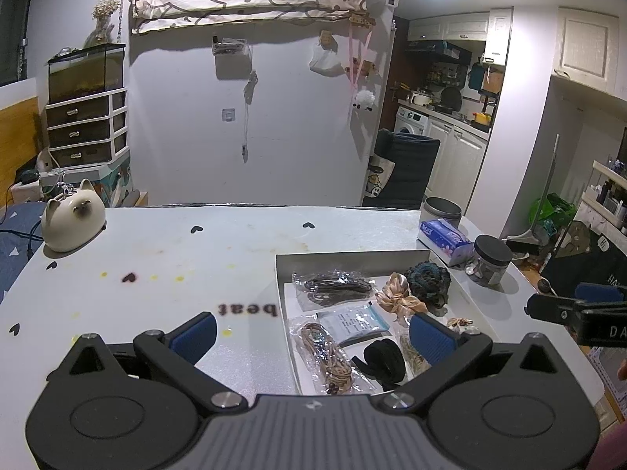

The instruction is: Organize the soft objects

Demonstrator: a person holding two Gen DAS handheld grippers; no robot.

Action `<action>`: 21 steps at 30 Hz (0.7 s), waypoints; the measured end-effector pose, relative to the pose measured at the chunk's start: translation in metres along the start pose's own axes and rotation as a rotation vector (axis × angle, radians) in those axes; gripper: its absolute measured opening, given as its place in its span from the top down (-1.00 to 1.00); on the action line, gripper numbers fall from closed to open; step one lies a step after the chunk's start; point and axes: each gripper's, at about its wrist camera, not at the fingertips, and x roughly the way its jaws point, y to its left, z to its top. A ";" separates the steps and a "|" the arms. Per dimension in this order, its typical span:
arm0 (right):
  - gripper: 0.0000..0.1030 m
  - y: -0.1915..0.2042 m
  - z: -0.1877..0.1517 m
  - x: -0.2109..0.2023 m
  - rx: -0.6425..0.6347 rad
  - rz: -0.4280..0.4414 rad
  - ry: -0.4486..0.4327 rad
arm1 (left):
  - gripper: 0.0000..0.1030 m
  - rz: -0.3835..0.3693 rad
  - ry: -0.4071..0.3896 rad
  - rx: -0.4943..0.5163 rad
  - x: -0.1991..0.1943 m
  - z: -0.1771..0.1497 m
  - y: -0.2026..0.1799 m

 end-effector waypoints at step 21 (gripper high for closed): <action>-1.00 -0.002 0.000 0.002 -0.005 0.002 -0.003 | -1.00 0.007 0.000 0.001 0.000 0.001 0.000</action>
